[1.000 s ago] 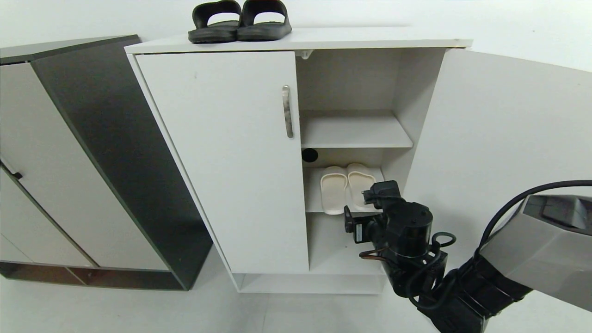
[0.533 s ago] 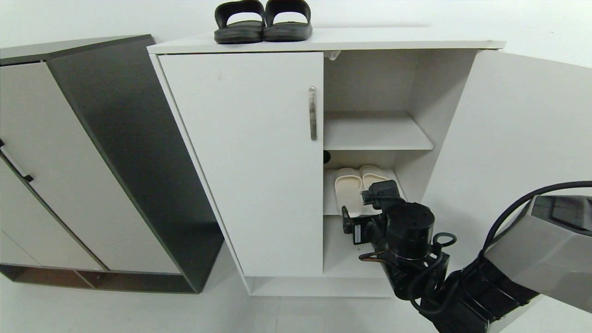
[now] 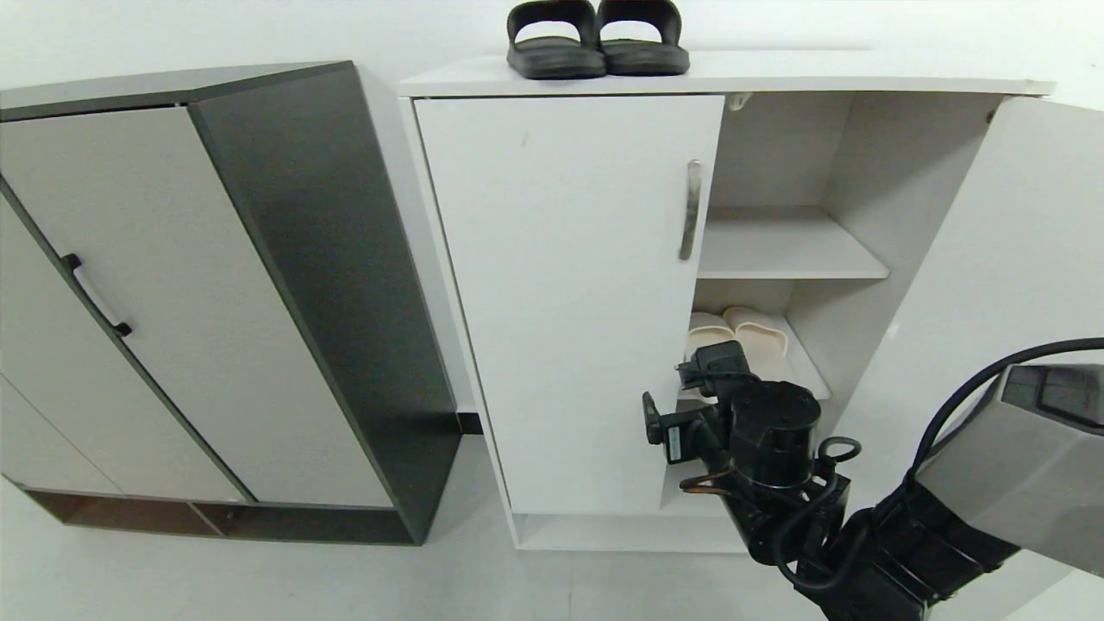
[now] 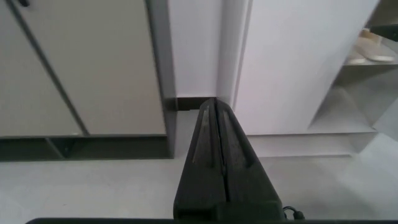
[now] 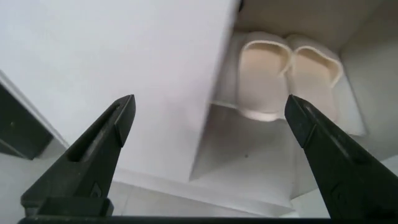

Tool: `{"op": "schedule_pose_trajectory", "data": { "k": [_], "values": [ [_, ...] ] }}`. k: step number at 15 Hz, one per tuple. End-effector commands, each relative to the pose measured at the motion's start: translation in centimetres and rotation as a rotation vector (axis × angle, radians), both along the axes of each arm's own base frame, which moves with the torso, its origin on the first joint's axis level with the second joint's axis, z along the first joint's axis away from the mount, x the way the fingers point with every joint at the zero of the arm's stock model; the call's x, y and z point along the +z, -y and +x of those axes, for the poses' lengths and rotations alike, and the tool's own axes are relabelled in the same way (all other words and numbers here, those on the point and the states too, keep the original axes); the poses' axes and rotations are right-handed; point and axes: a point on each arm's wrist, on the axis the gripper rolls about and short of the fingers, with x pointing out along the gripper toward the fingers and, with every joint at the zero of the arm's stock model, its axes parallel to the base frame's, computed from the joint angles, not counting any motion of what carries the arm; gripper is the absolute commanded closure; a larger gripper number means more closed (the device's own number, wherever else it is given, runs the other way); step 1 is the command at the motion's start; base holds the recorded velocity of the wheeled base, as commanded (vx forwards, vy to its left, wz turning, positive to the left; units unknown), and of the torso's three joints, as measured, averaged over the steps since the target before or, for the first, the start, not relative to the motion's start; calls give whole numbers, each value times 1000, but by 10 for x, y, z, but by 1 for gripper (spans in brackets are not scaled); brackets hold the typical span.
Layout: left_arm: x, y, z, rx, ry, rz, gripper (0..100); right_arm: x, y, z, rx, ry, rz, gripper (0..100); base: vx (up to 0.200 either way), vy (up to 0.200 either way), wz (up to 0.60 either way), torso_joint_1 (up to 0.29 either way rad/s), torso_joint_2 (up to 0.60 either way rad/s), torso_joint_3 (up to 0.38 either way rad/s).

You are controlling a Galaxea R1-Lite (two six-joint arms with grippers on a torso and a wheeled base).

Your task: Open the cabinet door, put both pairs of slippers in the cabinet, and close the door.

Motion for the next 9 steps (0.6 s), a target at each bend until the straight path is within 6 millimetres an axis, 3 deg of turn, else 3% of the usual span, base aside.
{"op": "schedule_pose_trajectory", "data": {
  "k": [1, 3, 9],
  "values": [
    [0, 0, 0, 0, -1, 0, 100, -1, 0, -1, -1, -2, -7, 0, 0, 200, 0, 2, 2, 2],
    [0, 0, 0, 0, -1, 0, 100, -1, 1, 0, -1, 5, -19, 0, 0, 200, 0, 2, 0, 0],
    [0, 0, 0, 0, -1, -2, 100, -2, 1, -1, 1, 18, -24, 0, 0, 0, 0, 0, 0, 0]
  ]
}}
